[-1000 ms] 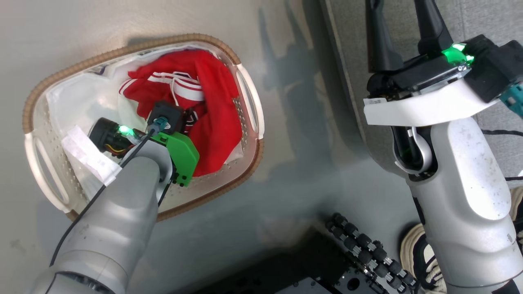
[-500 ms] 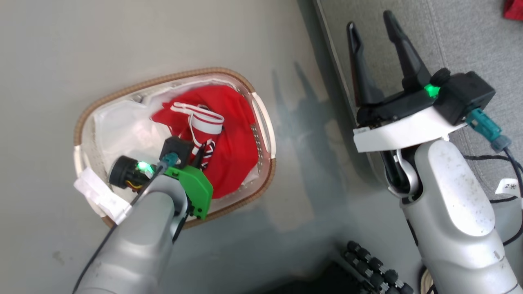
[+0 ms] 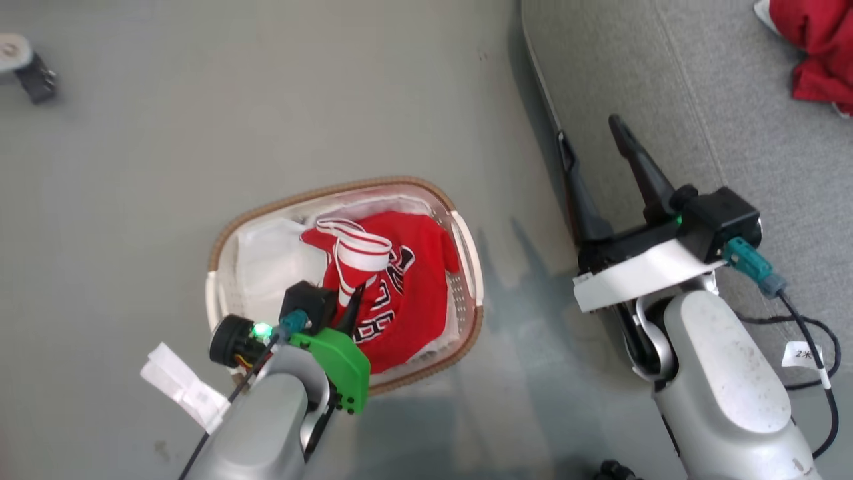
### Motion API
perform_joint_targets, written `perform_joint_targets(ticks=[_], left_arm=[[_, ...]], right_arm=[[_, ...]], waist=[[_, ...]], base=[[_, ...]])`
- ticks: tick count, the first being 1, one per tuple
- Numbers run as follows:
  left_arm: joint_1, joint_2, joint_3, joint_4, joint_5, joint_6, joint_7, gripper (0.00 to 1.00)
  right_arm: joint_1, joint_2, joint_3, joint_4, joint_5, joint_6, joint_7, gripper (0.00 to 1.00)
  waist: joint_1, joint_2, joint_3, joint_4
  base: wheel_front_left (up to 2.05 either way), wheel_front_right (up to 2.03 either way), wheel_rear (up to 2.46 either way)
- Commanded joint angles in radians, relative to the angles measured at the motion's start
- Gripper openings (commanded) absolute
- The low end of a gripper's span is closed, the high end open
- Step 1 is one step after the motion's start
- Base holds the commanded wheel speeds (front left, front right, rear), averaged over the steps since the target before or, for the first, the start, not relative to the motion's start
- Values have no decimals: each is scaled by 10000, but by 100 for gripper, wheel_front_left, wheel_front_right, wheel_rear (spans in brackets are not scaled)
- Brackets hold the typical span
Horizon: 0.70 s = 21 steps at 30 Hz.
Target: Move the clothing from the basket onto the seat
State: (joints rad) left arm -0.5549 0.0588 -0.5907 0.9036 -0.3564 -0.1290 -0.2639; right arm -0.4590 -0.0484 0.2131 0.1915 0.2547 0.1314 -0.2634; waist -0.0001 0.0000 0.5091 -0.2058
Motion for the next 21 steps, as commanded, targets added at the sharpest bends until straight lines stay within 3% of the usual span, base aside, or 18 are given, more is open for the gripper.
perform_joint_targets(ticks=[1, 21], left_arm=[[301, -4, 64, -135, 98, -22, -6, 0], [2209, -25, 1469, -2563, 804, -22, -6, 0]], right_arm=[[252, -47, -5, 59, -76, -14, -18, 100], [1952, -44, 11, 590, -295, -14, -18, 100]], waist=[[1, 0, -955, 581], [1, 0, -3291, 1299]], base=[[0, 0, 0], [0, 0, 0]])
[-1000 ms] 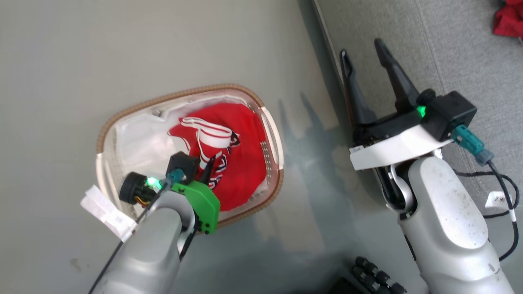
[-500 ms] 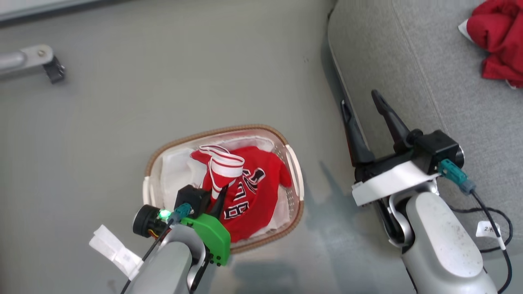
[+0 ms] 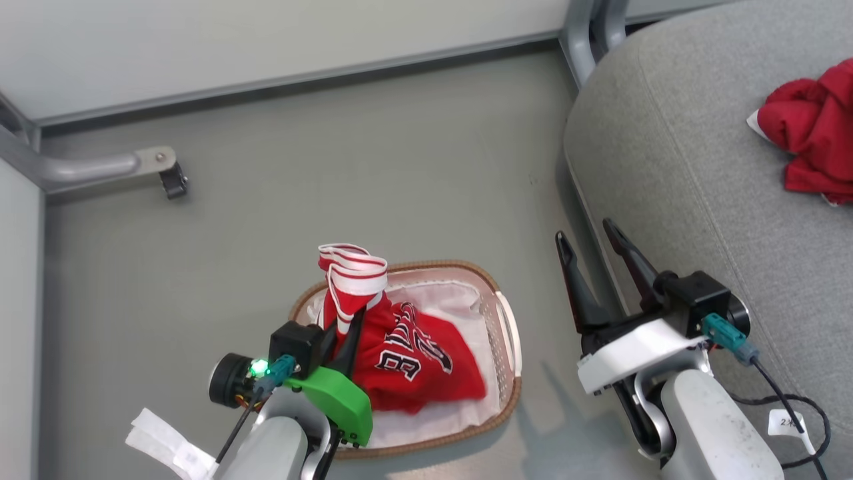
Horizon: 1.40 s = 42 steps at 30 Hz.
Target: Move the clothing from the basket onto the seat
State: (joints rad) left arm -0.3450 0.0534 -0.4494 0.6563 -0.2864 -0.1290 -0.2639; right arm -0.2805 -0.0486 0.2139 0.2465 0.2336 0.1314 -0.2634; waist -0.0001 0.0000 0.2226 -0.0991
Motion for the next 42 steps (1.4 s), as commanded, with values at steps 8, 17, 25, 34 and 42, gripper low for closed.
perform_joint_targets(ticks=[8, 17, 25, 34, 42], left_arm=[[223, 36, 297, -1698, 504, -23, -6, 0], [-409, 19, -165, -3509, 704, -23, -6, 0], [-937, 6, -383, -4362, 608, -23, -6, 0], [-1317, -14, -641, -4841, 488, -23, -6, 0], [-1490, -23, -729, -5149, 393, -23, -6, 0]], right_arm=[[551, -43, -33, 74, -60, -14, -18, 100], [697, -43, -41, 72, 33, -14, -18, 100], [756, -43, 18, 78, 135, -14, -18, 100], [912, -43, -53, 47, 169, -14, -18, 100], [788, -41, 112, -9, 220, -14, -17, 100]], waist=[[1, 0, -827, 315], [1, 0, -944, 345], [1, 0, -1075, 242], [1, 0, -1150, 227], [1, 0, -1127, 261]], base=[[0, 0, 0], [0, 0, 0], [0, 0, 0], [0, 0, 0], [0, 0, 0]])
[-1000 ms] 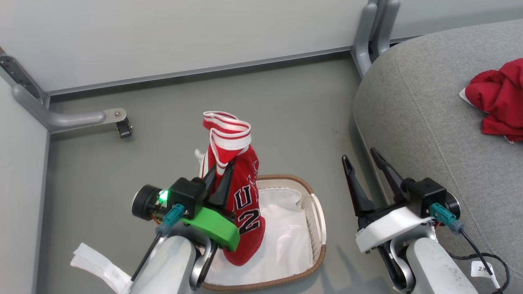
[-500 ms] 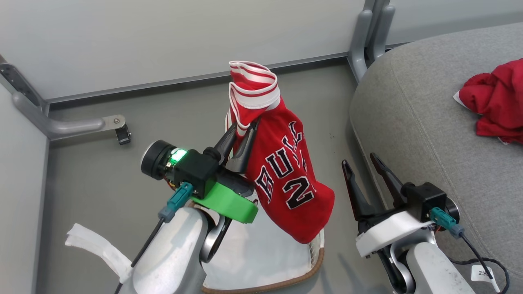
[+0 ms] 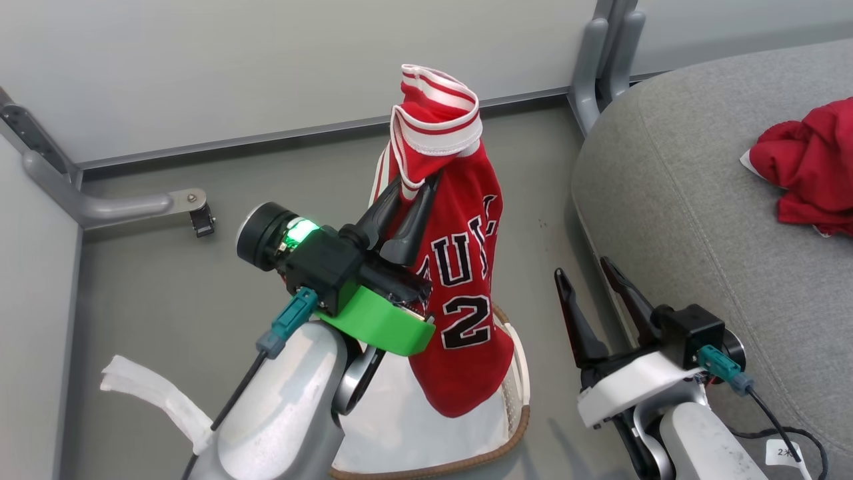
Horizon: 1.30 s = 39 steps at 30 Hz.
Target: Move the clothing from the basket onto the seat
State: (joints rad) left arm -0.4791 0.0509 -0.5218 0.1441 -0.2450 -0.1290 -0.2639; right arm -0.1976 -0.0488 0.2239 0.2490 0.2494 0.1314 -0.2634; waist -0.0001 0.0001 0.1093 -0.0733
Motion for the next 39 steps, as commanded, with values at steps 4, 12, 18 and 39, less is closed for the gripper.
perform_joint_targets(ticks=[4, 12, 18, 39], left_arm=[[-107, 2, -15, -80, -101, -23, -6, 0], [86, 1, -91, -43, -319, -23, -6, 0], [148, 5, -293, -75, -430, -23, -6, 0], [-39, 4, -1284, -321, -994, 145, -6, 0]], right_arm=[[-196, -39, 374, -284, 143, -14, -17, 100], [-633, -41, 1306, -814, 99, -14, -17, 100], [-1001, -140, 2117, -691, 246, -14, -17, 100], [-2090, -77, 3042, 713, -168, -14, -17, 100]], waist=[[1, -1, 51, 14], [1, -1, 5, -7], [1, -1, -4, 31], [1, -1, 226, 506]], base=[[0, 0, 0], [0, 0, 0], [0, 0, 0], [0, 0, 0]])
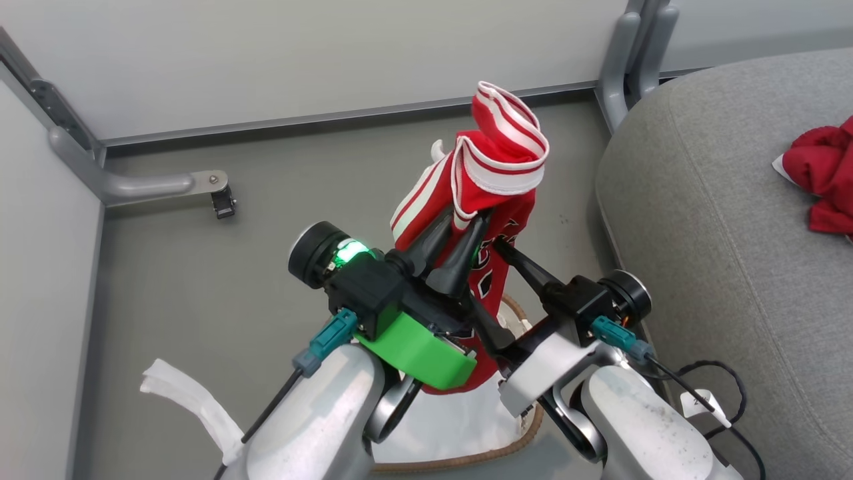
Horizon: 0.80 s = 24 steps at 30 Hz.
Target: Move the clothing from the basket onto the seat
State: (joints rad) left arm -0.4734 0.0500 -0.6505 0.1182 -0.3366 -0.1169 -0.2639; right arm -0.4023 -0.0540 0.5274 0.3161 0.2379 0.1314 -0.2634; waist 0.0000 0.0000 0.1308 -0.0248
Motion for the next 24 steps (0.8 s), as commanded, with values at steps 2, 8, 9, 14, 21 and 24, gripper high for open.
perform_joint_targets(ticks=[2, 8, 9, 14, 21, 24], left_arm=[[-148, 11, -140, -86, -134, 18, -6, 0], [-237, 12, -505, -188, -308, 93, -6, 0], [-246, 12, -542, -217, -319, 113, -6, 0], [-225, 12, -761, -237, -444, 117, -6, 0], [-290, 12, -932, -296, -571, 173, -6, 0], [-312, 12, -968, -306, -616, 205, -6, 0]], right_arm=[[-132, -15, -27, 127, -99, -14, -17, 100], [-329, 5, -161, 376, -178, -14, -17, 100], [-393, 4, -203, 404, -203, -14, -17, 100], [-499, 12, -404, 546, -279, -14, -17, 100], [-609, 16, -501, 654, -295, -14, -17, 100], [-643, 16, -492, 727, -283, -14, -17, 100]], waist=[[0, 0, 24, 75], [0, 0, 69, 262], [0, 0, 76, 298], [0, 0, 98, 443], [0, 0, 110, 613], [0, 0, 130, 651]], base=[[0, 0, 0], [0, 0, 0], [0, 0, 0], [0, 0, 0], [0, 0, 0], [0, 0, 0]])
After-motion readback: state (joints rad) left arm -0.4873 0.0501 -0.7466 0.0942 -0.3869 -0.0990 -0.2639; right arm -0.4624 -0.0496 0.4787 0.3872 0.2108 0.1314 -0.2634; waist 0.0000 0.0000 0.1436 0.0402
